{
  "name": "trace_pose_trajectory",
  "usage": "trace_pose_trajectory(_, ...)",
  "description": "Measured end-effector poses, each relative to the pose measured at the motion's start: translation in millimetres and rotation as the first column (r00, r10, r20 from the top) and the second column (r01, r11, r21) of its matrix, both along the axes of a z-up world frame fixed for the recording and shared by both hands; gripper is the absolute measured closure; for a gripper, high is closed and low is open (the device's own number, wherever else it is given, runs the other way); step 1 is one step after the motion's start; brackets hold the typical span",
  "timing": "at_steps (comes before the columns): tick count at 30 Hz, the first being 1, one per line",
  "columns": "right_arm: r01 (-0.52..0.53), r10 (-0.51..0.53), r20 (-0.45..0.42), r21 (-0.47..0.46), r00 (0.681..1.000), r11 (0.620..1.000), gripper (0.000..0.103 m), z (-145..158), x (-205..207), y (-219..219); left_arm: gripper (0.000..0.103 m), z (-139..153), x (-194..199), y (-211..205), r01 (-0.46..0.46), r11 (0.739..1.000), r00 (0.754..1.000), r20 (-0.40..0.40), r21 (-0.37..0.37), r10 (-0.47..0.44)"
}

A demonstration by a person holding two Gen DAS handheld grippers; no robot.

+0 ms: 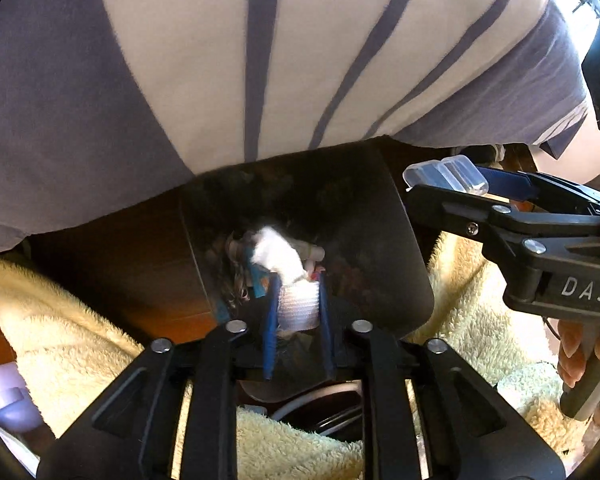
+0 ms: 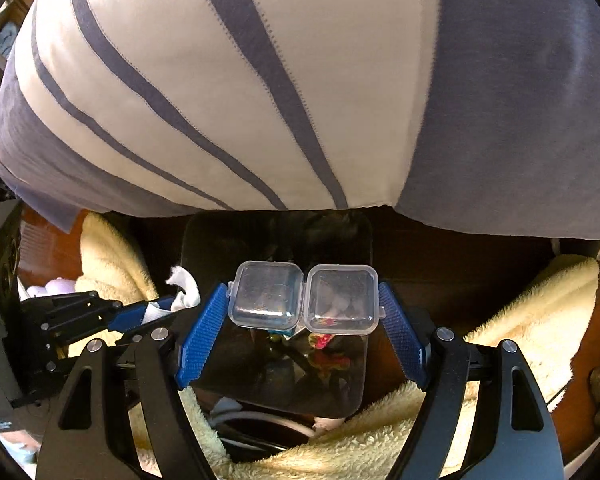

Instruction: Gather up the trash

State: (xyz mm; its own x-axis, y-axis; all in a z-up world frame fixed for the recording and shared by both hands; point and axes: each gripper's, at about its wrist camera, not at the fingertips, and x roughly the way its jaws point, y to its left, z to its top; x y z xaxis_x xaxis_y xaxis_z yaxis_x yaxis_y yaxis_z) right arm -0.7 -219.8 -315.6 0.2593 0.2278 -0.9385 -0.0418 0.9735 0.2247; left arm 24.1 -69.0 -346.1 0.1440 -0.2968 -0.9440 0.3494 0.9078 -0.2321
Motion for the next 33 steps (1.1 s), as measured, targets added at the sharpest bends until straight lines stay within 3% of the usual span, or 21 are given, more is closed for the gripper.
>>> trace_pose_trajectory(2, 0.002, -0.002, -0.003, -0.002, 1.0, 1.0, 0.021, -1, 1, 0, 0.079, 1, -1, 2, -0.006, 1.0, 1.0, -0.005, -0.003, 0.006)
trace_pose_trajectory(6, 0.008, -0.008, 0.013, -0.015, 1.0, 1.0, 0.017, 4, 0, -2, 0.058, 8, -3, 11, -0.025, 1.0, 1.0, 0.011, -0.001, 0.025)
trace_pose_trajectory(10, 0.025, -0.024, 0.045, -0.027, 0.999, 0.999, 0.015, 18, -3, -7, 0.048, 22, -6, 19, -0.06, 0.998, 0.997, 0.044, -0.007, 0.06)
trace_pose_trajectory(12, 0.04, -0.037, 0.065, -0.034, 0.997, 0.999, 0.009, 25, -5, -10, 0.044, 30, -5, 27, -0.075, 0.997, 0.995, 0.062, -0.013, 0.076)
trace_pose_trajectory(19, 0.115, -0.097, 0.203, -0.08, 0.974, 0.99, 0.004, 77, -16, -34, 0.019, 90, -13, 50, -0.125, 0.992, 0.97, 0.208, -0.03, 0.128)
trace_pose_trajectory(25, 0.136, -0.1, 0.344, -0.083, 0.934, 0.987, 0.004, 133, -29, -41, 0.008, 165, -23, 62, -0.143, 0.987, 0.904, 0.398, -0.069, 0.159)
trace_pose_trajectory(30, 0.144, -0.079, 0.476, -0.102, 0.876, 0.984, 0.003, 186, -43, -39, 0.008, 215, -31, 59, -0.143, 0.985, 0.842, 0.512, -0.094, 0.171)
trace_pose_trajectory(33, 0.178, -0.085, 0.565, -0.111, 0.821, 0.978, 0.003, 219, -54, -42, 0.008, 240, -34, 62, -0.146, 0.982, 0.804, 0.564, -0.119, 0.187)
